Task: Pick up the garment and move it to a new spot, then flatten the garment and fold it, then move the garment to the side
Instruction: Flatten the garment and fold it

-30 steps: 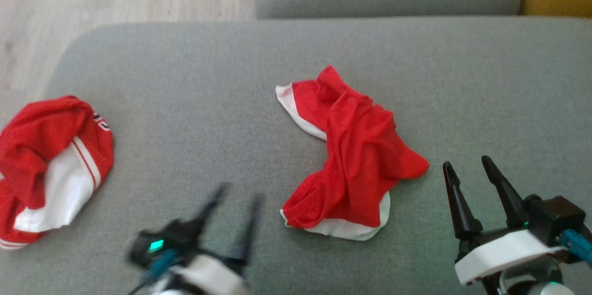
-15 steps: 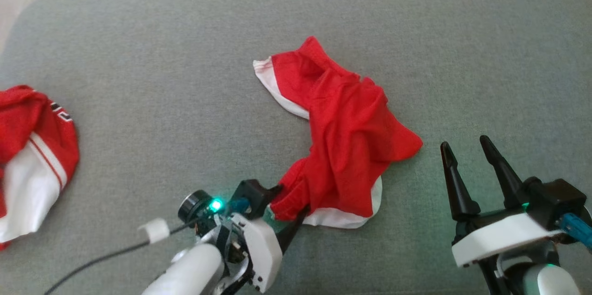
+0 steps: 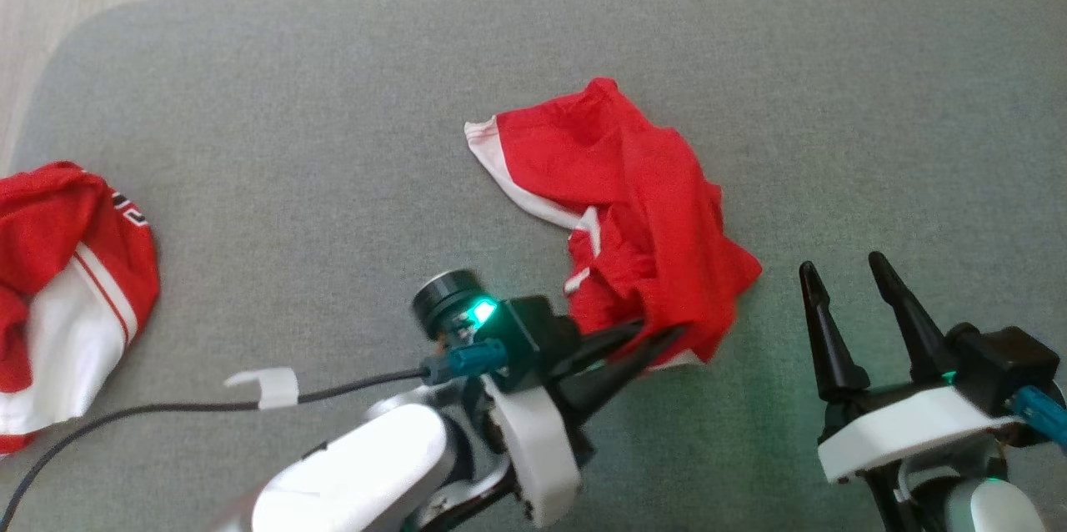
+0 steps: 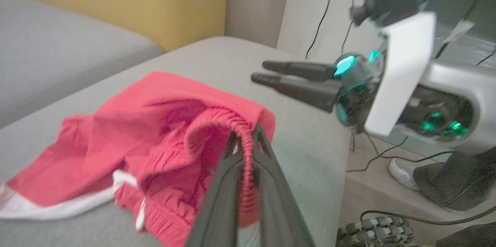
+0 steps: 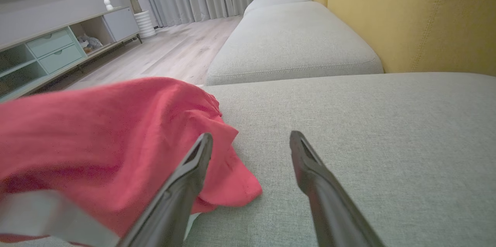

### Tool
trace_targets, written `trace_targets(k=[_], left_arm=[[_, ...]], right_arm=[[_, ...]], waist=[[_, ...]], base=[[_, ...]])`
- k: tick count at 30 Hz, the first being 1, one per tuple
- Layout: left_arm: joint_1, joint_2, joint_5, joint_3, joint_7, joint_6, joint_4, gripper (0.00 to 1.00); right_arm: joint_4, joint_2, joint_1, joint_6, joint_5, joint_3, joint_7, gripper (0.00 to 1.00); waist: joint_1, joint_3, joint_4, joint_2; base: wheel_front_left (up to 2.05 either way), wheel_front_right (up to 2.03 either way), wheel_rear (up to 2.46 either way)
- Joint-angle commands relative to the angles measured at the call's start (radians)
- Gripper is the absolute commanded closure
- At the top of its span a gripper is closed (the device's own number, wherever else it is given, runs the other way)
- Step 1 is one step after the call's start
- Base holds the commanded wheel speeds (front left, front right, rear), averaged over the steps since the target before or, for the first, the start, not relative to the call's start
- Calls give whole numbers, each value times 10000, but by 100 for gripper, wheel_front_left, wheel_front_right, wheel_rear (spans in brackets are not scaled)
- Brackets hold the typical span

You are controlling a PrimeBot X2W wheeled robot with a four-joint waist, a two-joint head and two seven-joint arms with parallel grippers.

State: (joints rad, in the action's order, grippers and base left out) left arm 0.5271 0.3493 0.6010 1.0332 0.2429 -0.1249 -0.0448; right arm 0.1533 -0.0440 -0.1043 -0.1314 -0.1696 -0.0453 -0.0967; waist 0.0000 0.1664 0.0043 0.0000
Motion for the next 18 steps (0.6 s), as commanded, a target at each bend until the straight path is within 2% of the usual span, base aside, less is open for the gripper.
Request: trace_targets(k=[1, 7, 12, 14, 18], left_arm=[[628, 25, 193, -278, -131, -56, -822, 100], [1479, -725, 467, -479, -307, -49, -1839, 100], [2187, -1329, 524, -952, -383, 180, -1465, 100], [2266, -1347, 484, -1085, -407, 305, -1222, 100], [2010, -1184, 751, -1647, -531, 822, -117, 100]], right_arm=[[303, -62, 319, 7, -100, -147, 108, 0], [230, -62, 261, 7, -203, 8, 147, 0], [205, -62, 192, 7, -284, 59, 176, 0], [209, -62, 176, 7, -295, 67, 185, 0], [236, -62, 174, 7, -357, 54, 224, 0]], waist=[[0, -144, 21, 0], [0, -398, -183, 0], [0, -474, -414, 0], [0, -461, -433, 0], [0, -266, -478, 0]], base=[[0, 0, 0], [0, 0, 0], [0, 0, 0], [0, 0, 0], [0, 0, 0]])
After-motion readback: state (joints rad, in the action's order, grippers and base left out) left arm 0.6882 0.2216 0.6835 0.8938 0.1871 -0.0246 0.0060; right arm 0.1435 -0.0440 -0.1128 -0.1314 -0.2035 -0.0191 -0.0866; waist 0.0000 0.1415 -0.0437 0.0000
